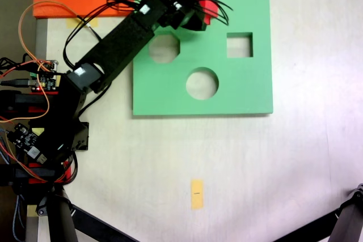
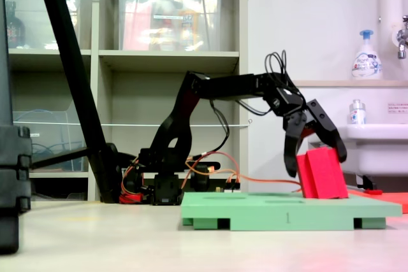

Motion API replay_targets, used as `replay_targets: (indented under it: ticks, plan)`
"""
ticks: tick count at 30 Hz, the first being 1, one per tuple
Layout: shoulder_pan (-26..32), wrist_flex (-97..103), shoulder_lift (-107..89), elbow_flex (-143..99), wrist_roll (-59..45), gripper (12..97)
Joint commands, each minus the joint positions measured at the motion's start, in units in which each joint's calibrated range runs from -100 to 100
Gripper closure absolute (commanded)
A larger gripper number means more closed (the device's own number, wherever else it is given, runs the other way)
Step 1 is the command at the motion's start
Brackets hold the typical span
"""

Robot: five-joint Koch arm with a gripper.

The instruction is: Put the cross columnar block into the corresponding hole

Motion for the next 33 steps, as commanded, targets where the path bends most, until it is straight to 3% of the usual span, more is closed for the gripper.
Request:
replay_targets:
  ticks: [1, 33]
  plan:
    - [0.15, 8.06, 4.35, -1.03, 1.51, 57.7]
    - [-2.10, 6.90, -4.03, -6.91, -7.86, 60.0]
